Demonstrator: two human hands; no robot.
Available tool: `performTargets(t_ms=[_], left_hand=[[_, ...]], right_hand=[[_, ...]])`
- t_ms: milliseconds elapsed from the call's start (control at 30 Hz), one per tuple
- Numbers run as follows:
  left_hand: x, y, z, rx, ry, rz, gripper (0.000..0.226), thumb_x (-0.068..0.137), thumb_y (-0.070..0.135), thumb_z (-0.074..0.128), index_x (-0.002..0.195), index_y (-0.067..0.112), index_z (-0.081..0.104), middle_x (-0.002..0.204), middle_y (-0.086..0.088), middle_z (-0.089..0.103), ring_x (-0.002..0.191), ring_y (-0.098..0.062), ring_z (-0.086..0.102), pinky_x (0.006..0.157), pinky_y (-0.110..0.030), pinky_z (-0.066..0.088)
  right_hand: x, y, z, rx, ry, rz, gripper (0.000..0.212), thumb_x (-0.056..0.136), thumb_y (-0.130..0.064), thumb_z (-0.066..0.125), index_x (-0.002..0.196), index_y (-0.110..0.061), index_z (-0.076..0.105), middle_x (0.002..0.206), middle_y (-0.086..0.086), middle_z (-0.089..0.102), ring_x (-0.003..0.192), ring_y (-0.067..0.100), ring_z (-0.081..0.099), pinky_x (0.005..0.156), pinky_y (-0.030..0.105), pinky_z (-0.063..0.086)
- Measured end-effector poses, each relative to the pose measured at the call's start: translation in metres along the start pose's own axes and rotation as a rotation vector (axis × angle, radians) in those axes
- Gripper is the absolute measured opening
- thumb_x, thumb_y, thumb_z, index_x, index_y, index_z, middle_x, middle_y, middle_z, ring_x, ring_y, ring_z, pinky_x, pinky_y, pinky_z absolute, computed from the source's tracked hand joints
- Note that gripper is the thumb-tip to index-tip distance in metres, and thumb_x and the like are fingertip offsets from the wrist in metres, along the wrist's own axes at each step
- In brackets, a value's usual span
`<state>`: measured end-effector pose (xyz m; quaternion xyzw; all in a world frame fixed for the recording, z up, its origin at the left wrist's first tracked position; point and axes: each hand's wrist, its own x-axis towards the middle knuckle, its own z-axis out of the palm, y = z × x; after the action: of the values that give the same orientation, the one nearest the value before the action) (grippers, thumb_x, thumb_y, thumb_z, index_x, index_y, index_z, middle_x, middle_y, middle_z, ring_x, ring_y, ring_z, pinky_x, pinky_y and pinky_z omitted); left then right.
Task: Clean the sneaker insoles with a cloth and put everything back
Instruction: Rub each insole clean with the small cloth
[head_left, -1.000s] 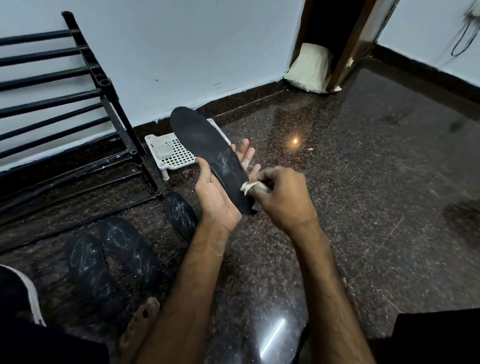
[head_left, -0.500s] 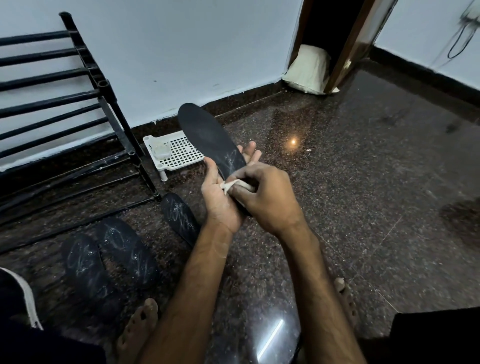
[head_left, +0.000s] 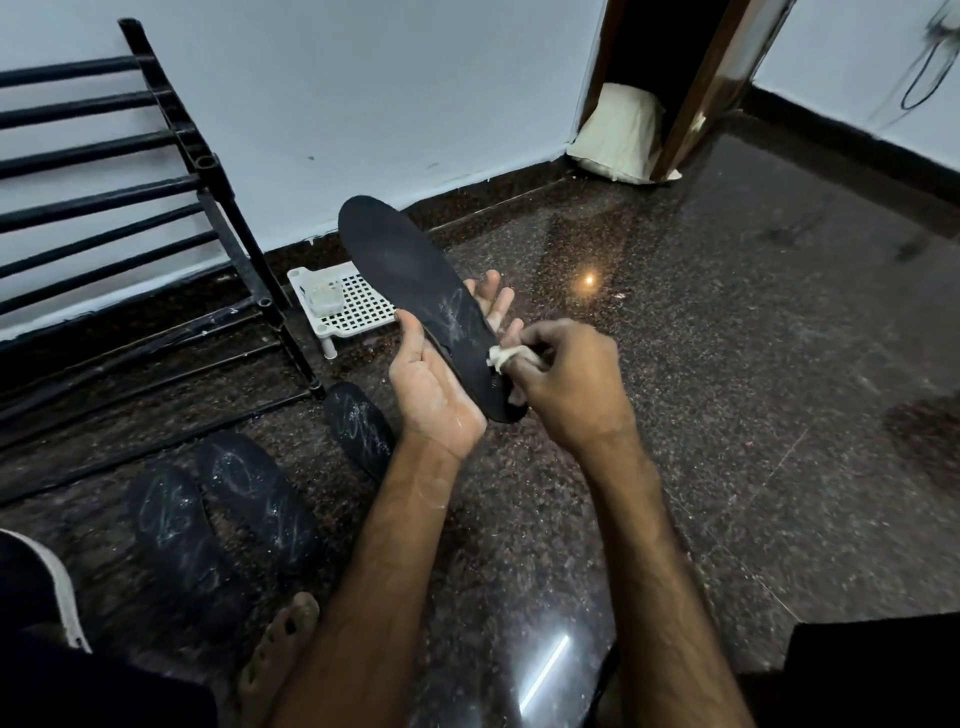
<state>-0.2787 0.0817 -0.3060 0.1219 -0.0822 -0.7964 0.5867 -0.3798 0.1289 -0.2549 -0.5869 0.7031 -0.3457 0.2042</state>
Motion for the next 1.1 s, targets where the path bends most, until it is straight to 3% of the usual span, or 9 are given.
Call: performTargets(t_ms=[133, 267, 367, 467, 533, 633, 733, 900, 1100], left_hand=[[0.001, -0.002, -0.002, 0.012, -0.001, 0.012, 0.072, 0.102, 0.058, 0.021, 0.143, 0.003, 0.043, 0.148, -0.019, 0.047, 0.136, -0.036, 0.046, 0.117, -0.054, 0.028], [-0.003, -0.005, 0.004, 0.020, 0.005, 0.007, 0.069, 0.103, 0.056, 0.022, 0.137, 0.001, 0.047, 0.148, -0.022, 0.046, 0.136, -0.038, 0.045, 0.118, -0.053, 0.026], [-0.002, 0.006, 0.005, 0.058, -0.001, 0.028, 0.067, 0.102, 0.056, 0.021, 0.133, 0.005, 0.052, 0.149, -0.020, 0.045, 0.137, -0.036, 0.044, 0.118, -0.053, 0.025], [-0.002, 0.008, 0.006, 0.094, -0.004, 0.042, 0.066, 0.103, 0.055, 0.023, 0.132, 0.004, 0.052, 0.148, -0.021, 0.046, 0.136, -0.037, 0.047, 0.116, -0.051, 0.031], [-0.004, 0.007, 0.008, 0.121, -0.020, 0.025, 0.068, 0.103, 0.055, 0.022, 0.138, 0.002, 0.045, 0.148, -0.021, 0.045, 0.136, -0.037, 0.046, 0.116, -0.049, 0.031], [-0.006, 0.009, 0.008, 0.133, -0.060, -0.003, 0.074, 0.102, 0.057, 0.022, 0.149, 0.000, 0.033, 0.146, -0.021, 0.045, 0.139, -0.036, 0.043, 0.117, -0.049, 0.029], [-0.006, 0.011, 0.007, 0.145, -0.086, -0.022, 0.076, 0.102, 0.057, 0.025, 0.153, 0.000, 0.026, 0.147, -0.021, 0.043, 0.140, -0.036, 0.040, 0.118, -0.050, 0.027], [-0.006, 0.004, 0.008, 0.153, -0.058, -0.054, 0.077, 0.101, 0.059, 0.025, 0.150, 0.001, 0.033, 0.153, -0.022, 0.038, 0.140, -0.033, 0.043, 0.121, -0.047, 0.022], [-0.003, 0.003, 0.005, 0.115, -0.010, -0.018, 0.080, 0.099, 0.061, 0.025, 0.150, 0.001, 0.035, 0.149, -0.019, 0.045, 0.137, -0.031, 0.047, 0.122, -0.045, 0.022]], right_hand=[[-0.014, -0.007, -0.004, 0.054, -0.188, -0.066, 0.007, 0.081, -0.014, 0.076, 0.085, -0.019, 0.077, 0.082, -0.006, 0.072, 0.070, 0.005, 0.065, 0.069, 0.023, 0.055], [0.003, -0.006, 0.004, 0.032, -0.001, -0.059, 0.006, 0.083, -0.016, 0.075, 0.087, -0.021, 0.076, 0.088, -0.005, 0.069, 0.077, 0.008, 0.065, 0.074, 0.026, 0.056], [-0.002, 0.014, -0.004, 0.086, -0.025, 0.057, 0.005, 0.084, -0.016, 0.075, 0.086, -0.021, 0.076, 0.080, -0.006, 0.072, 0.069, 0.006, 0.067, 0.063, 0.021, 0.053], [-0.012, 0.028, -0.009, 0.497, -0.041, 0.179, 0.009, 0.084, -0.007, 0.074, 0.091, -0.012, 0.076, 0.078, 0.001, 0.075, 0.066, 0.010, 0.066, 0.064, 0.029, 0.054], [-0.010, 0.030, -0.011, 0.865, -0.056, 0.278, 0.014, 0.084, -0.002, 0.071, 0.097, -0.004, 0.073, 0.081, 0.004, 0.073, 0.066, 0.009, 0.064, 0.063, 0.024, 0.054], [-0.007, 0.031, -0.015, 1.088, -0.081, 0.351, 0.020, 0.083, -0.006, 0.069, 0.103, -0.003, 0.071, 0.091, 0.009, 0.072, 0.073, 0.013, 0.066, 0.064, 0.022, 0.055], [-0.009, 0.030, -0.016, 1.061, -0.057, 0.326, 0.013, 0.086, -0.003, 0.067, 0.098, -0.006, 0.070, 0.085, 0.004, 0.072, 0.069, 0.010, 0.065, 0.061, 0.020, 0.053], [-0.009, 0.025, -0.011, 0.782, -0.082, 0.167, 0.012, 0.088, 0.000, 0.067, 0.093, -0.009, 0.071, 0.076, -0.003, 0.068, 0.061, 0.001, 0.056, 0.059, 0.017, 0.047], [-0.011, 0.024, 0.002, 0.549, -0.178, 0.141, 0.008, 0.083, -0.013, 0.074, 0.090, -0.017, 0.074, 0.088, 0.006, 0.074, 0.076, 0.019, 0.065, 0.075, 0.042, 0.055]])
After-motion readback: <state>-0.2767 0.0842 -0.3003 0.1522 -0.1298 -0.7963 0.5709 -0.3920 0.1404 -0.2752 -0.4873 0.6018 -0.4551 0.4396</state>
